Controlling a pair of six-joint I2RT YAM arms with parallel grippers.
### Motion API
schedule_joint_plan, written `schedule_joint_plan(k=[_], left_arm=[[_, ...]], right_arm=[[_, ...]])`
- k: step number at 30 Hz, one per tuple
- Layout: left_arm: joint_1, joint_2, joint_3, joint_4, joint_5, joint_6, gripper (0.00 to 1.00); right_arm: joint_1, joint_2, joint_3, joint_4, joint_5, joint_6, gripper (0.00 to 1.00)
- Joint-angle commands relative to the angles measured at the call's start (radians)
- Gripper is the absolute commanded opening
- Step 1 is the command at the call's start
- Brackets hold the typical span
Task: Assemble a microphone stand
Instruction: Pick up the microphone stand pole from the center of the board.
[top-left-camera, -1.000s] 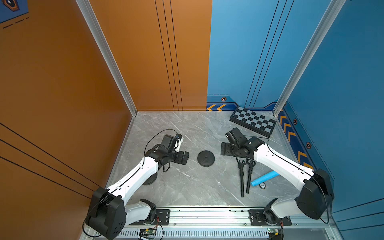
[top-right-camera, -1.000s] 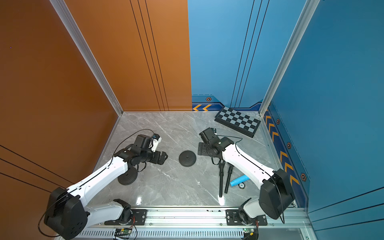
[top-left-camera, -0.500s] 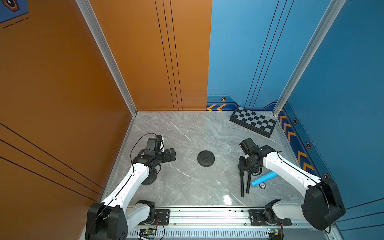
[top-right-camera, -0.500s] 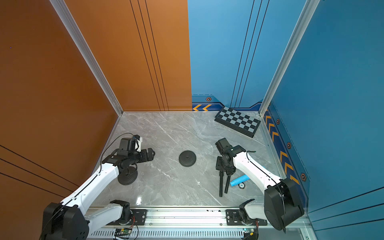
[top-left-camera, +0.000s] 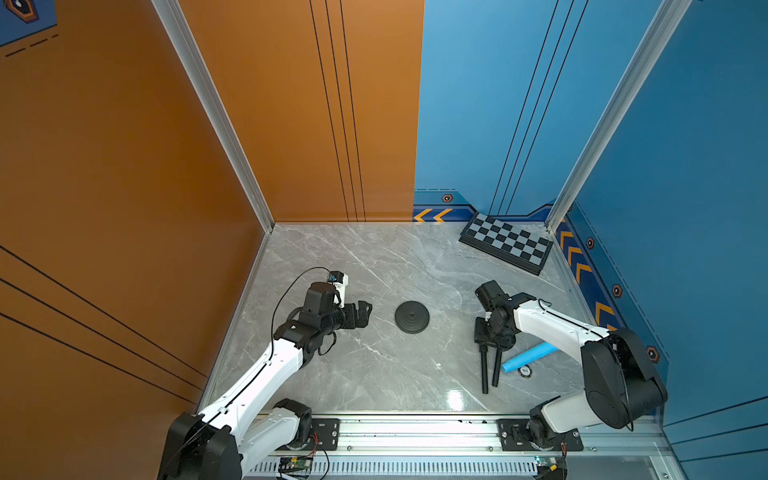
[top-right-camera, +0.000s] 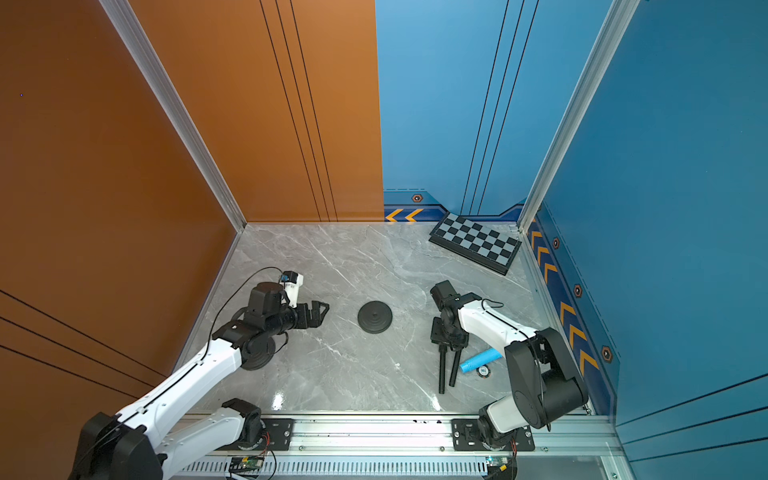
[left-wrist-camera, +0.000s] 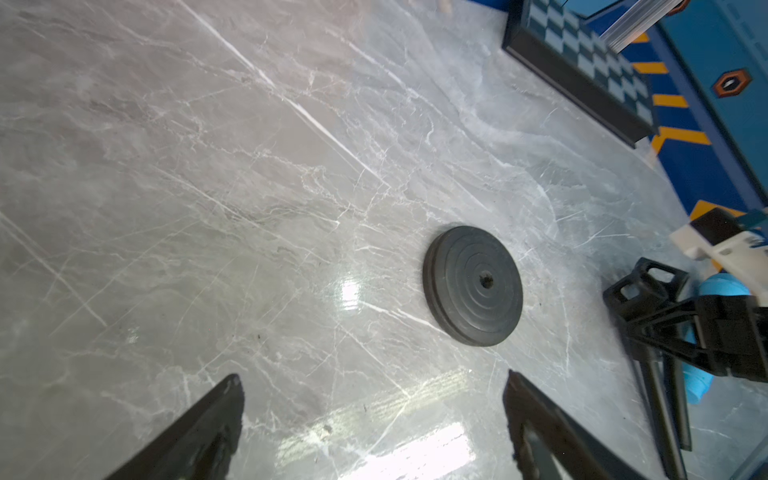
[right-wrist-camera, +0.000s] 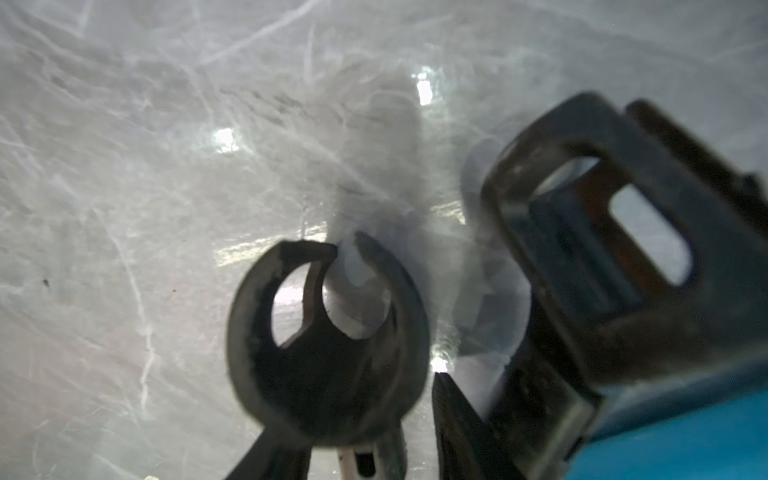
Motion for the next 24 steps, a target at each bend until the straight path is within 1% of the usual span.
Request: schedule_joint_plan(k=[1,3,5,9,13,14,19,21,22,24], left_arm=[[0.001,-0.033,-0.074,0.261,0.07,-0.068,0.98],[0.01,0.011,-0.058,0.206,0.059,-0.077,0.98],[0.001,0.047,-0.042,0.17,0.053,-0.06,0.98],[-0.053,0.051,-0.006,0.112,-0.051,-0.015,0.98],[-0.058,0.065,0.032,0.072,-0.027,0.018,0.98],[-0.062,0.068,0.038,0.069,-0.029,0.019,0.98],[-0.074,0.048,0.039,0.089,-0.073,-0.019,0.98],[-0.081,0.042,0.047,0.101,-0.062,-0.032,0.98],[-0.084,0.043,0.052,0.1,-0.057,-0.033,0.98],[-0.09,0.042,0.068,0.1,-0.033,-0.022,0.98]], right_arm=[[-0.006,0.013,-0.026,0.058,-0.011,-0.025,0.48],[-0.006,0.021,-0.039,0.077,-0.016,-0.027,0.48],[-0.004,0.029,-0.049,0.094,-0.014,-0.028,0.48],[0.0,0.044,-0.055,0.102,0.03,-0.025,0.46],[0.007,0.037,-0.052,0.115,0.055,-0.036,0.38],[0.009,0.034,-0.052,0.12,0.056,-0.038,0.38],[0.019,0.002,-0.051,0.154,0.043,-0.049,0.22],[0.024,-0.03,-0.05,0.17,0.036,-0.045,0.19],[0.026,-0.05,-0.049,0.177,0.031,-0.043,0.16],[0.031,-0.098,-0.037,0.184,0.028,-0.035,0.15]])
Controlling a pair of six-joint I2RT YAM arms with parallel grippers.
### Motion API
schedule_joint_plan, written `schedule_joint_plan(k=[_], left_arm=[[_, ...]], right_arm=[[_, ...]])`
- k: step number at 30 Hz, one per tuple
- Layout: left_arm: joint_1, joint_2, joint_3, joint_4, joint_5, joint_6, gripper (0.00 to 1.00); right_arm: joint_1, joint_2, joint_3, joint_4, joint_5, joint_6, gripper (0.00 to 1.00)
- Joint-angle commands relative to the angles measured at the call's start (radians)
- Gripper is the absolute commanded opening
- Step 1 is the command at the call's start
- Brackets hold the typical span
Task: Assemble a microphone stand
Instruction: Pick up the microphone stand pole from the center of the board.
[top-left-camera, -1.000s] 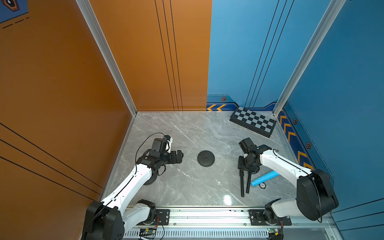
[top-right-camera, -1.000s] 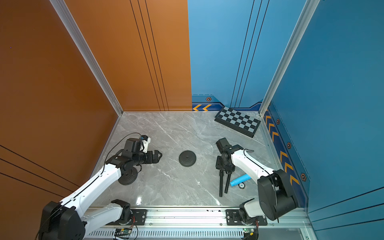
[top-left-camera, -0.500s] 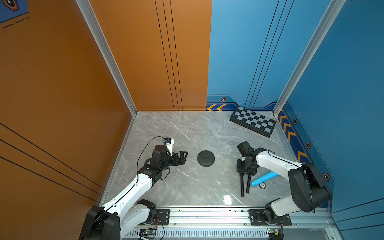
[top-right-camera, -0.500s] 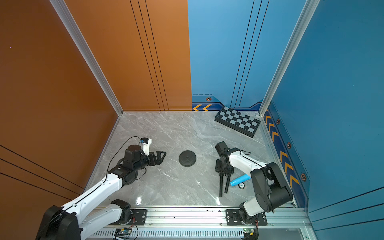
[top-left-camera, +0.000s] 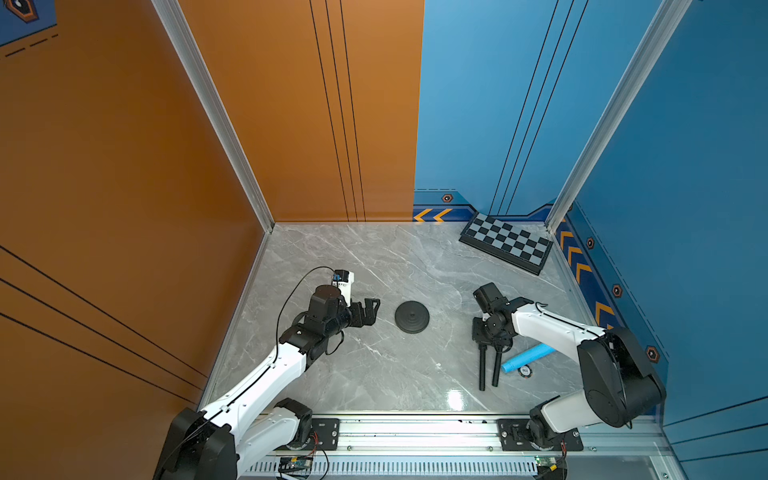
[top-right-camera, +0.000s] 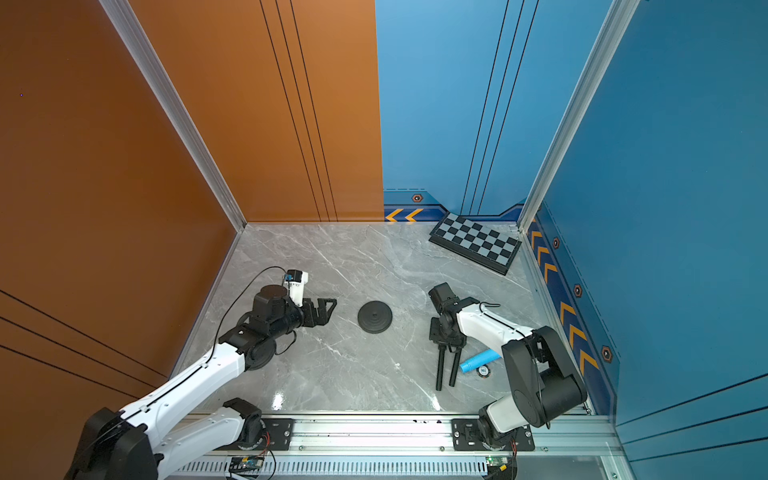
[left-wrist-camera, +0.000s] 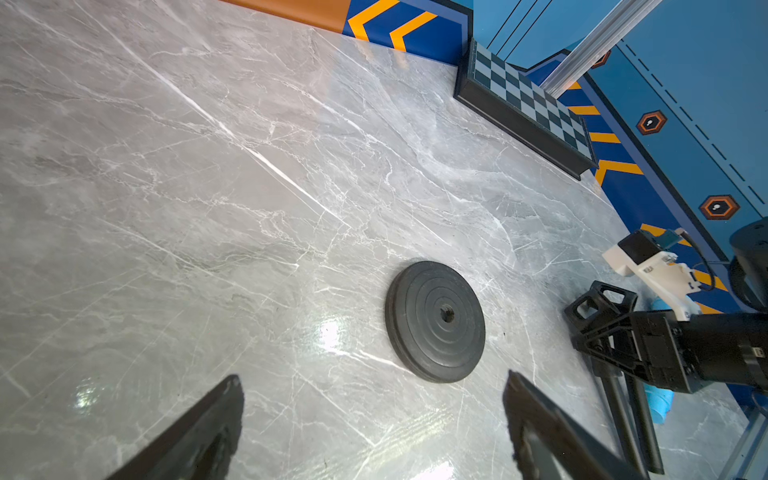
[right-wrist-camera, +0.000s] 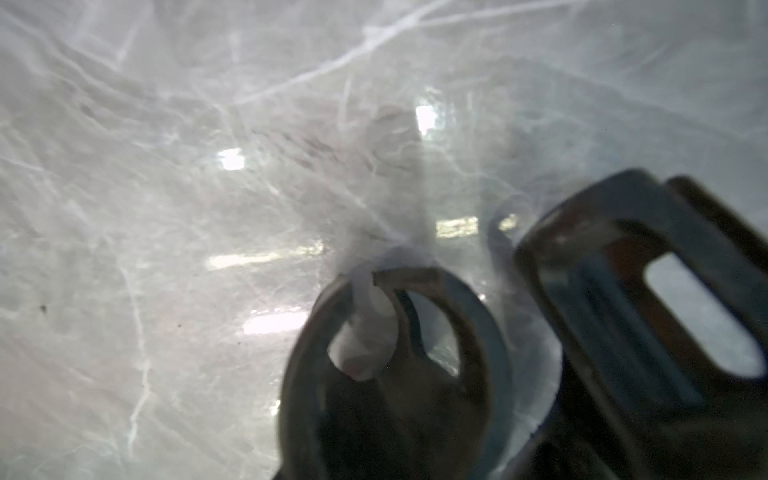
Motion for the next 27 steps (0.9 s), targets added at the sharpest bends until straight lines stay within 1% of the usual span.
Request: schedule_joint_plan(k=[1,5,8,11,13,15,17,20,22,24,27], left_arm=[[-0.016,-0.016,0.048,0.0,0.018,0.005,0.98],[-0.029,0.005,0.081,0.005,0.086,0.018,0.98],[-0.054,0.025,0.103,0.034,0.129,0.025,0.98],[-0.085,0.04,0.114,0.072,0.147,0.055,0.98],[-0.106,0.057,0.129,0.073,0.168,0.107,0.98],[-0.127,0.078,0.145,0.077,0.218,0.161,0.98],[-0.152,0.096,0.16,0.094,0.263,0.195,0.98],[-0.185,0.122,0.187,0.125,0.333,0.218,0.98],[-0.204,0.134,0.2,0.136,0.344,0.232,1.0],[-0.216,0.147,0.205,0.162,0.357,0.225,1.0],[-0.229,0.189,0.224,0.191,0.425,0.203,0.99]], right_arm=[[0.012,-0.095,0.014,0.061,-0.001,0.007,0.15],[0.043,-0.217,0.054,0.138,-0.012,-0.016,0.15],[0.085,-0.283,0.063,0.292,-0.021,-0.065,0.17],[0.126,-0.31,0.066,0.461,-0.024,-0.115,0.17],[0.141,-0.309,0.066,0.562,-0.024,-0.126,0.17],[0.155,-0.296,0.073,0.665,-0.038,-0.127,0.16],[0.165,-0.281,0.098,0.7,-0.079,-0.127,0.17],[0.18,-0.275,0.147,0.702,-0.201,-0.156,0.19],[0.192,-0.287,0.157,0.718,-0.287,-0.181,0.19],[0.206,-0.302,0.159,0.746,-0.327,-0.189,0.19],[0.224,-0.314,0.169,0.791,-0.353,-0.178,0.19]])
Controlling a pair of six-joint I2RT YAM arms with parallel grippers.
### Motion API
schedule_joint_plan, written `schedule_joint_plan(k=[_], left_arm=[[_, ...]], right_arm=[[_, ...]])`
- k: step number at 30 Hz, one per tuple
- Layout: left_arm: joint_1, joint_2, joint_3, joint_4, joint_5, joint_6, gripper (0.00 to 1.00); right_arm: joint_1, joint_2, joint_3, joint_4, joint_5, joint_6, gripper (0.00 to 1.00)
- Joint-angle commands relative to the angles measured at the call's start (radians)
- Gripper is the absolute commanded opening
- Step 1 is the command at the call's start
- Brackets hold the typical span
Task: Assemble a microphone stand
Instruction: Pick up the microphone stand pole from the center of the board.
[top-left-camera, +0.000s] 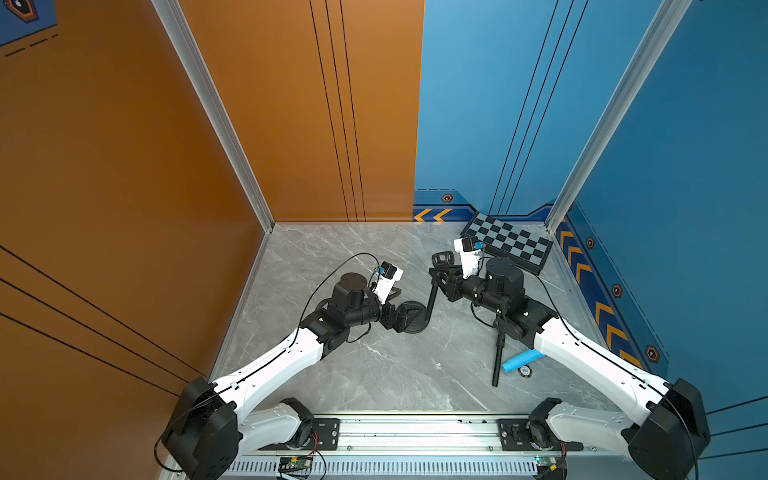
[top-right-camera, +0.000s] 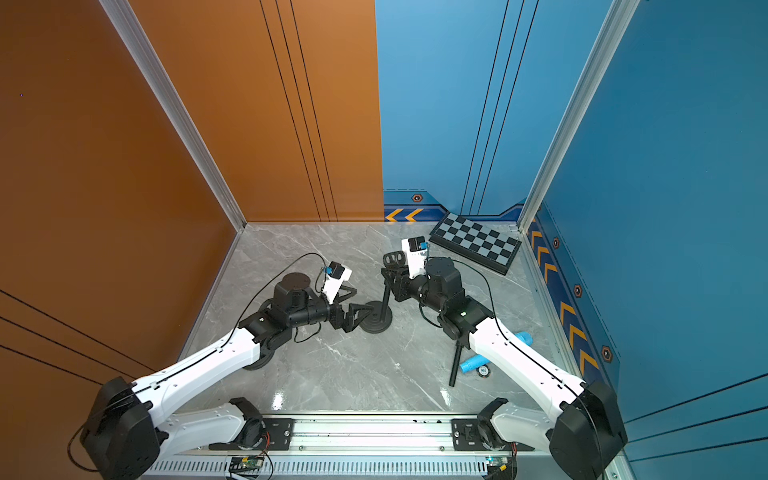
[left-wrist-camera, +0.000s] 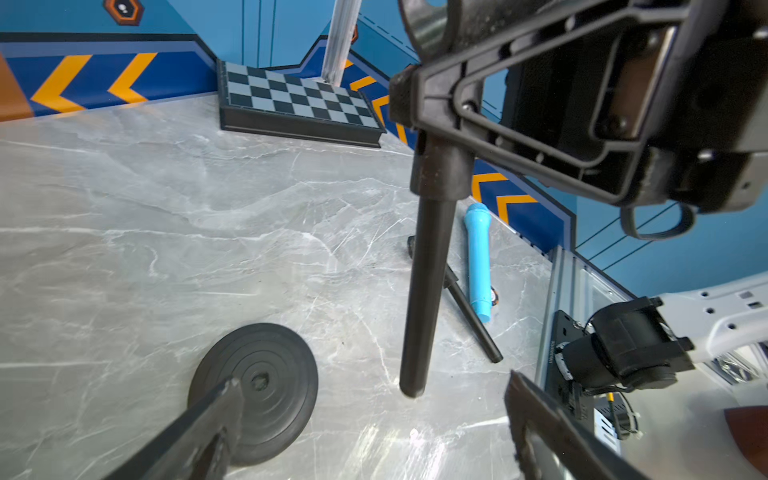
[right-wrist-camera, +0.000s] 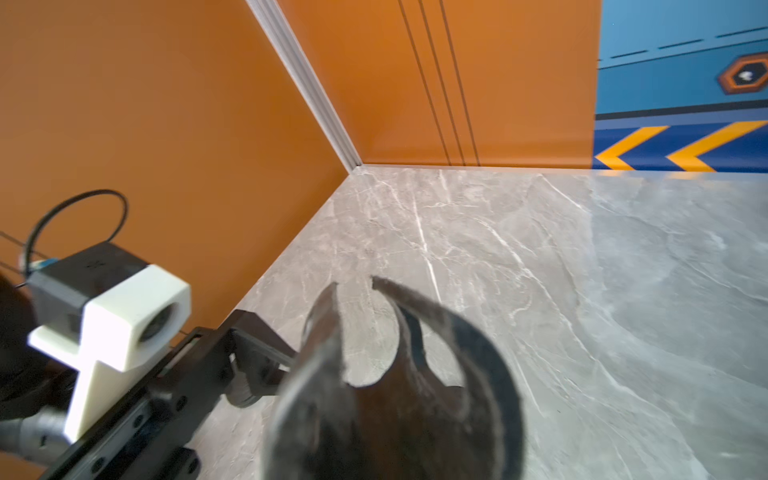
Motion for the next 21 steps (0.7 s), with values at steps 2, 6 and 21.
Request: schedule_joint_plan(k=[2,6,21], left_arm=[[-0.035,0.051,0.048,0.049,0.111,0.021,0.99],[-0.032,0.047,0.043,0.059,0.101,0.013,0.9],[-0.021,0.025,0.048,0.088,0.116,0.007,0.09]], right_arm=[[0.02,-0.028,0.055,0.092,-0.086,-0.029,0.19],[0.023,-0.027,0.073,0.087,-0.095,-0.032,0.2],[0.049,-0.039,0.079,0.02,-0.067,-0.034,0.24]])
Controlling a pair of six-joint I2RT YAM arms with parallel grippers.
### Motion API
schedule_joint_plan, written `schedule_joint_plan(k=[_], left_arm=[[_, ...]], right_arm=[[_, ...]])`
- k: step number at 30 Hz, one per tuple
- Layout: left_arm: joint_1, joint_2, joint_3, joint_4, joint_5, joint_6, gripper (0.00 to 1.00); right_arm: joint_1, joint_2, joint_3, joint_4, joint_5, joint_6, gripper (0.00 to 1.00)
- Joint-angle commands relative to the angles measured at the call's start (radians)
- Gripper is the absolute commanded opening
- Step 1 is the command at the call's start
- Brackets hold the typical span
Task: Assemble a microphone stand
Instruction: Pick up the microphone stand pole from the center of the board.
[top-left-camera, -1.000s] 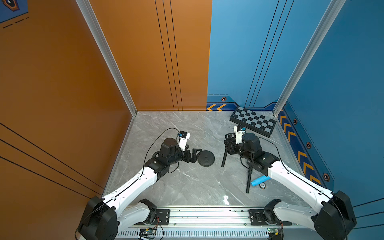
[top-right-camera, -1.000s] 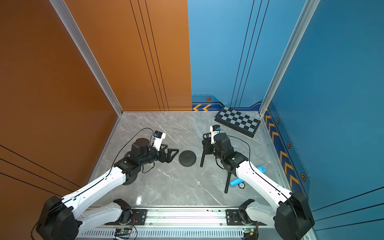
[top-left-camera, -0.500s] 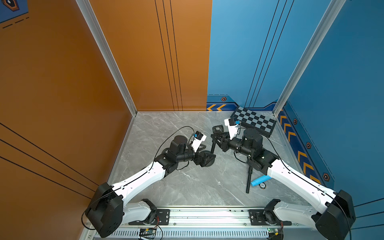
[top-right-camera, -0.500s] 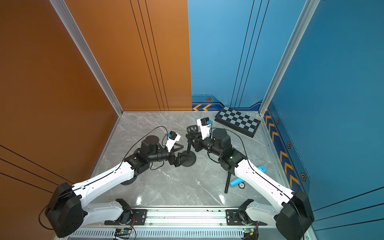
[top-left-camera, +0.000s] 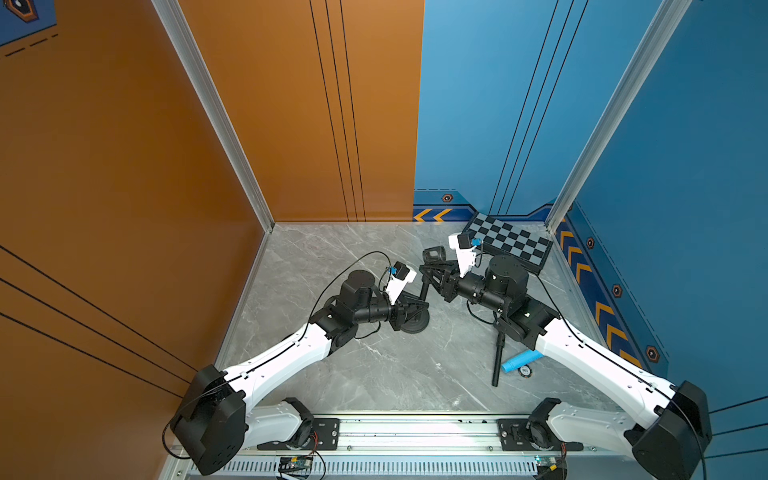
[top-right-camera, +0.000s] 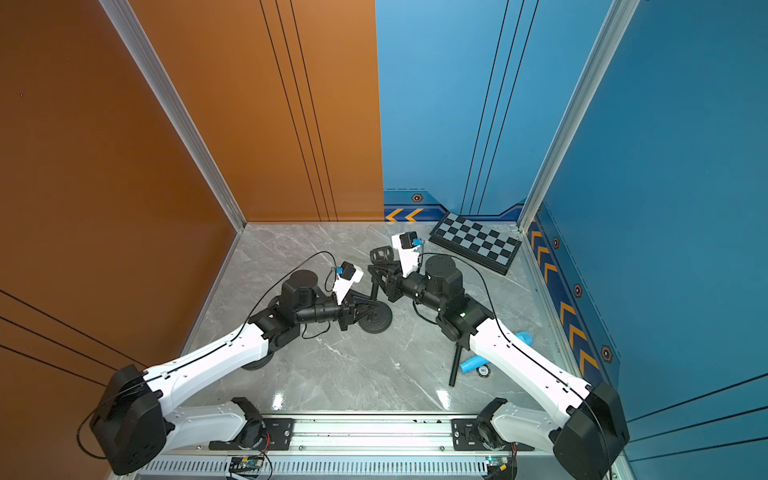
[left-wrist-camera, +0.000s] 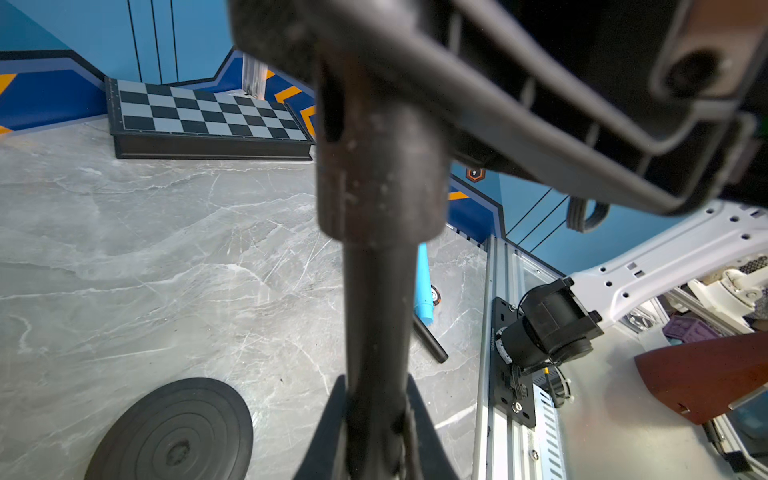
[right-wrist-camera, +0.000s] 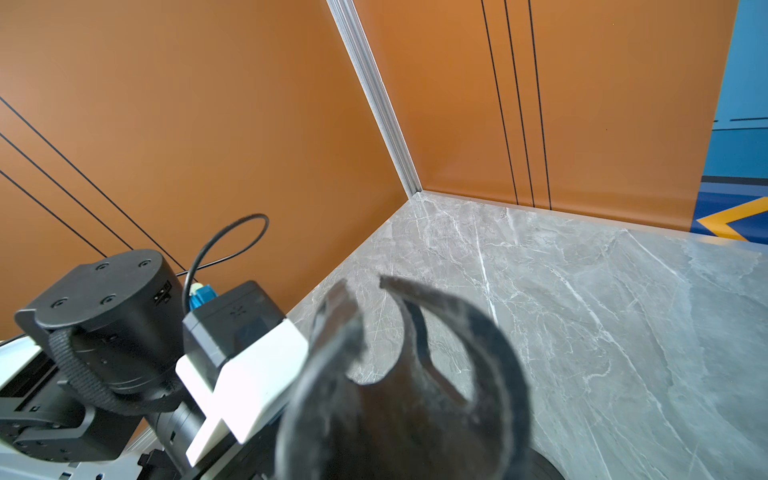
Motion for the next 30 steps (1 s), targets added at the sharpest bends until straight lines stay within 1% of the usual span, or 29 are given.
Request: schedule_joint_plan(k=[1,5,8,11,12,18,22,23,25,28,30], left_arm=[[0.014,-0.024,0.017,0.011,-0.01,0.01,0.08],[0.016,-0.026,0.025,0.017,0.01,0.009,0.02],[0.019,-0.029,0.03,0.021,0.02,0.009,0.01],[0.023,-0.029,0.031,0.021,0.032,0.014,0.01],[0.024,-0.026,0.03,0.021,0.037,0.016,0.01],[0.028,-0.02,0.03,0.021,0.065,0.021,0.02],[0.042,-0.015,0.035,0.02,0.088,0.017,0.02],[0.044,-0.015,0.037,0.02,0.09,0.019,0.02],[0.051,-0.015,0.038,0.019,0.094,0.021,0.03],[0.061,-0.012,0.041,0.021,0.103,0.021,0.03],[0.067,-0.012,0.042,0.02,0.095,0.021,0.05]], right_arm=[[0.003,-0.031,0.032,-0.046,-0.018,-0.024,0.25],[-0.012,-0.024,0.049,-0.111,-0.103,-0.015,0.37],[-0.022,-0.014,0.068,-0.15,-0.151,-0.007,0.5],[-0.038,-0.003,0.088,-0.189,-0.172,-0.004,0.52],[-0.043,0.0,0.093,-0.194,-0.185,-0.003,0.51],[-0.065,0.038,0.141,-0.233,-0.215,-0.008,0.39],[-0.067,0.084,0.182,-0.259,-0.247,-0.016,0.39],[-0.067,0.094,0.19,-0.264,-0.253,-0.018,0.37],[-0.068,0.109,0.206,-0.276,-0.268,-0.025,0.28],[-0.073,0.117,0.208,-0.278,-0.278,-0.025,0.2],[-0.076,0.117,0.205,-0.278,-0.279,-0.024,0.12]])
